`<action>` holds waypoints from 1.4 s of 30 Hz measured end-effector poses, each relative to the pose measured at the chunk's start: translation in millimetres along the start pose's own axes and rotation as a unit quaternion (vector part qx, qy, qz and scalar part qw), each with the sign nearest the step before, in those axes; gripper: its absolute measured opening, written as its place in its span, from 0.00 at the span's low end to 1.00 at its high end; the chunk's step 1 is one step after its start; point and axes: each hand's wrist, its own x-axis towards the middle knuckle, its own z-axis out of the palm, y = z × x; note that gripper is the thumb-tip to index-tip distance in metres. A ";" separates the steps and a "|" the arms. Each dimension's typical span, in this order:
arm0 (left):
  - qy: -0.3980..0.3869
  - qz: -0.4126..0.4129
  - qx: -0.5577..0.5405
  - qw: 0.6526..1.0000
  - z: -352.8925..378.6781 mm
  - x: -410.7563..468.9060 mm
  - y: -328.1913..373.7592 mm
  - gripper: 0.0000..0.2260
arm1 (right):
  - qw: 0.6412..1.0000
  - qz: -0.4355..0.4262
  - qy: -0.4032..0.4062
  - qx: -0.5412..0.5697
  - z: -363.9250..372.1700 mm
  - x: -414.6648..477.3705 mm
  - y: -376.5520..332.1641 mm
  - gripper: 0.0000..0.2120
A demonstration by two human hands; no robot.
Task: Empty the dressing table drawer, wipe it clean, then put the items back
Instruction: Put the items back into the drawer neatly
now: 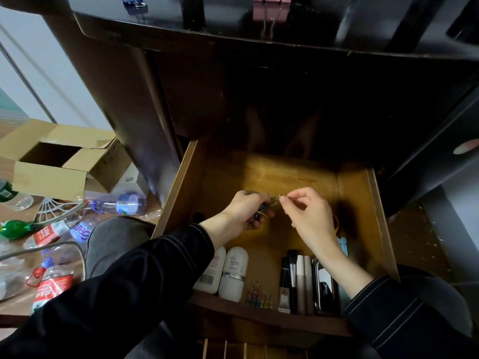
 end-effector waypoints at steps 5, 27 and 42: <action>0.000 0.006 0.020 1.000 1.4 -0.7 -1.0 0.07 | 0.999 0.019 -0.013 0.031 -1.1 1.7 1.9 0.03; 0.055 -0.048 -0.076 0.994 -6.9 5.7 2.6 0.07 | 0.807 -0.031 -0.545 -0.223 1.6 -20.4 1.0 0.04; 0.054 -0.052 -0.081 0.994 -6.9 9.7 0.7 0.07 | 0.779 -0.058 -0.574 -0.246 8.2 -24.1 8.4 0.05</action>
